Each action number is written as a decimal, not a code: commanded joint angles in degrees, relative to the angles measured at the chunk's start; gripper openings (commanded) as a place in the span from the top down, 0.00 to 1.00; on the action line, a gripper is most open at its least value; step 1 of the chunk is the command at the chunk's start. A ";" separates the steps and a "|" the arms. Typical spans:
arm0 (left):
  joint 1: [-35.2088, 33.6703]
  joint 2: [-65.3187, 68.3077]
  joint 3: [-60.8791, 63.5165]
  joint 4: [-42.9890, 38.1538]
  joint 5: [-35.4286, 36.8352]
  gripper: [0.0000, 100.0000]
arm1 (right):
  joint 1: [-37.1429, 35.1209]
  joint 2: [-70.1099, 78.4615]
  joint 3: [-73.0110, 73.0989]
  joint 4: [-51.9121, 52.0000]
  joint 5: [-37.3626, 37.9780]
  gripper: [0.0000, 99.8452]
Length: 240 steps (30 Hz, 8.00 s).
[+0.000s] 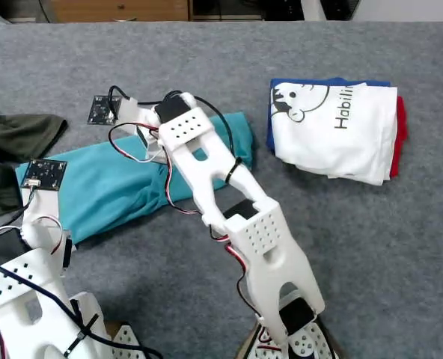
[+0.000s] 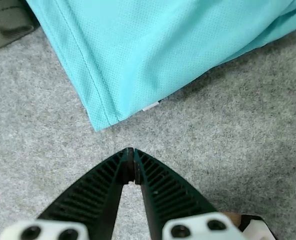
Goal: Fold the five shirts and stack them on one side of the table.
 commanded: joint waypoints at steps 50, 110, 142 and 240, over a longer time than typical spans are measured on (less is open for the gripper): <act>-5.71 10.24 -12.48 -6.07 1.58 0.95 | 2.33 6.55 -38.02 26.64 -2.20 1.00; -8.53 102.81 -88.53 17.32 24.44 0.98 | 2.95 6.20 -43.12 26.73 -2.20 1.00; 43.43 63.34 -73.23 7.82 43.96 0.98 | 34.42 -12.62 -52.62 21.89 -9.49 1.00; 18.29 44.97 -38.51 -12.04 41.41 0.98 | 21.14 15.78 -52.53 25.58 13.27 1.00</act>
